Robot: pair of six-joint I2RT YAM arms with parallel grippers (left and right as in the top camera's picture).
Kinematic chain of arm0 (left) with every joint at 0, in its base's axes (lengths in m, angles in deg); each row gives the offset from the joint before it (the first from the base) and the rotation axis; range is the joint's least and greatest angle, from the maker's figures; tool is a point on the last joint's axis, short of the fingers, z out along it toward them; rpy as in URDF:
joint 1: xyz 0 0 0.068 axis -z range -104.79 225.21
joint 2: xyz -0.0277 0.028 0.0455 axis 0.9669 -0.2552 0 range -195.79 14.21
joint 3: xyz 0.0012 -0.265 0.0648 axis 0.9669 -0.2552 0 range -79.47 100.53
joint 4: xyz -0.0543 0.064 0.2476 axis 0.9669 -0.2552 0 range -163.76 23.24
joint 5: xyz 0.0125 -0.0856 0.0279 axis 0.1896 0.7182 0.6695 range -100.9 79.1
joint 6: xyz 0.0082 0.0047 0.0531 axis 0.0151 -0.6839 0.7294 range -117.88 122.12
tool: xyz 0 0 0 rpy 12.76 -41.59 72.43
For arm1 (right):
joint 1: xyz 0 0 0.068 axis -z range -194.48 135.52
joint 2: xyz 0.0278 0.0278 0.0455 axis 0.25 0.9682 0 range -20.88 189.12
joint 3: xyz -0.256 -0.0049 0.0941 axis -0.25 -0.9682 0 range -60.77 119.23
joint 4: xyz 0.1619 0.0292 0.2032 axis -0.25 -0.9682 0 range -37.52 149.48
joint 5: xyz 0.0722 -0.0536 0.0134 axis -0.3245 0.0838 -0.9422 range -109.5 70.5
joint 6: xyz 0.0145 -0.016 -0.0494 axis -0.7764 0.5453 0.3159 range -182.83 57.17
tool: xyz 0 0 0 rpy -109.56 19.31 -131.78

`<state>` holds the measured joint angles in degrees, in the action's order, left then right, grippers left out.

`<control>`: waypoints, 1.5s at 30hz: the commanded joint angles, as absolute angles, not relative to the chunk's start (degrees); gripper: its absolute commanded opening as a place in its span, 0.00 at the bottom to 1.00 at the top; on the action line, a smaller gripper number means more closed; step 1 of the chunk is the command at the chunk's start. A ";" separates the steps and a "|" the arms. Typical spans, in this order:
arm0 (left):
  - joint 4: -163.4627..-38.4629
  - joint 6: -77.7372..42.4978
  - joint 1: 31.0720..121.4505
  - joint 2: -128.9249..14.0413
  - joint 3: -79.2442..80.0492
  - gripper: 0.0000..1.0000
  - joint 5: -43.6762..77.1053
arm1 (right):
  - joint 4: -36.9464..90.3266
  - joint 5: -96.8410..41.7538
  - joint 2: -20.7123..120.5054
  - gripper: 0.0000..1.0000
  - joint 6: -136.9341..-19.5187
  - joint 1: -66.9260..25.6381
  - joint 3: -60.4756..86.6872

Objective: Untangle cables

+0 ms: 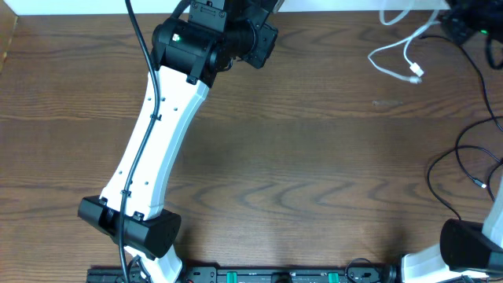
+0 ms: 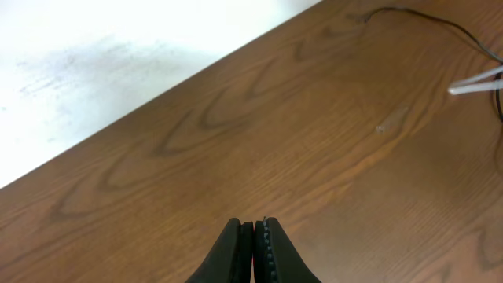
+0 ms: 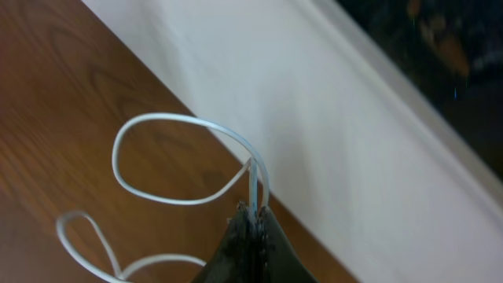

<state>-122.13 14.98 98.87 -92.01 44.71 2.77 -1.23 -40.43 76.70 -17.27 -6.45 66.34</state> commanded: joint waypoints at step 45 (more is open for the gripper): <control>-122.22 11.88 102.65 -85.87 44.33 0.08 14.16 | 19.82 -41.17 93.86 0.99 -23.58 28.22 65.05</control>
<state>-121.93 12.55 102.02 -87.33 44.55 13.24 19.90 -39.29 94.06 -20.83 28.94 64.72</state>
